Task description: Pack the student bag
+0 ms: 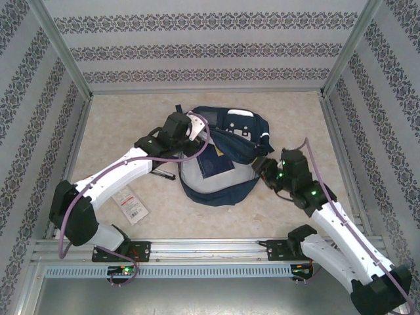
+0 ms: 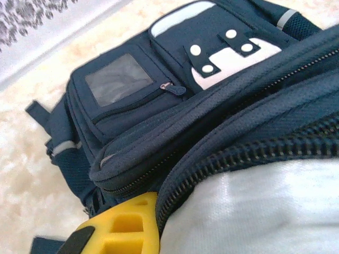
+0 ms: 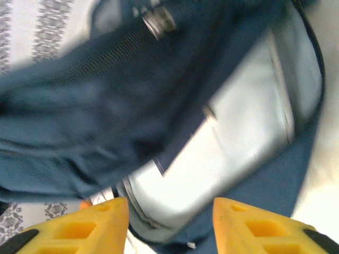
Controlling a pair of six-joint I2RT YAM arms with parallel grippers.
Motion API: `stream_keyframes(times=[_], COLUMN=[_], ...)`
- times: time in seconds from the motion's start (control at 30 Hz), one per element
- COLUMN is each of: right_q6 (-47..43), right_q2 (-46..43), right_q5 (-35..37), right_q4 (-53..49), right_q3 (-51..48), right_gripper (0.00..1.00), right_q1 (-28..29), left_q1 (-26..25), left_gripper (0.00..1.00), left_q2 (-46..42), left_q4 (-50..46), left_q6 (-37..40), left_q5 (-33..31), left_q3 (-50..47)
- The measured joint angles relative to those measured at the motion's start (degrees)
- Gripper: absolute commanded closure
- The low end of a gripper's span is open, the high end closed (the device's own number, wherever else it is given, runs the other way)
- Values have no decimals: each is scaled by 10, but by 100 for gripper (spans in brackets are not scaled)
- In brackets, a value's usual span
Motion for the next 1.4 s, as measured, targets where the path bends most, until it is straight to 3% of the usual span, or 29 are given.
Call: stream_keyframes(times=[0.1,0.27,0.4,0.73,0.87,0.97,1.07,1.23,1.4], right_q6=[77,160,182,250,267,281,294,327,348], right_q2=[-15,52,124,276,345,385,409,435,438], right_q5=[32,72,99,168,172,175,181,213,251], right_q4=[-3,57,115,206,247,287,319,362,392], right_q3=[-22,-35,-35,-34,-29,-25,-12,-8,-8], right_gripper=[65,63,60,37,55,59,78,96,100], right_q1=[76,162,184,185,190,193,196,204,204], left_q1=[-11,-35,-54,-69,-72,-72,-72,-72,-72], left_gripper=[100,100,100,100,100,100,100,100,100], left_q2=[27,49,51,51,49,46,46,44,25], left_q4=[-21,-34,-38,-38,-37,-36,-34,-33,-30], left_q6=[-35,-94,-121,-154,-166,-173,-177,-186,-187], left_q5=[-4,1,2,10,17,21,20,27,33], left_q3=[34,69,79,80,80,78,76,76,58])
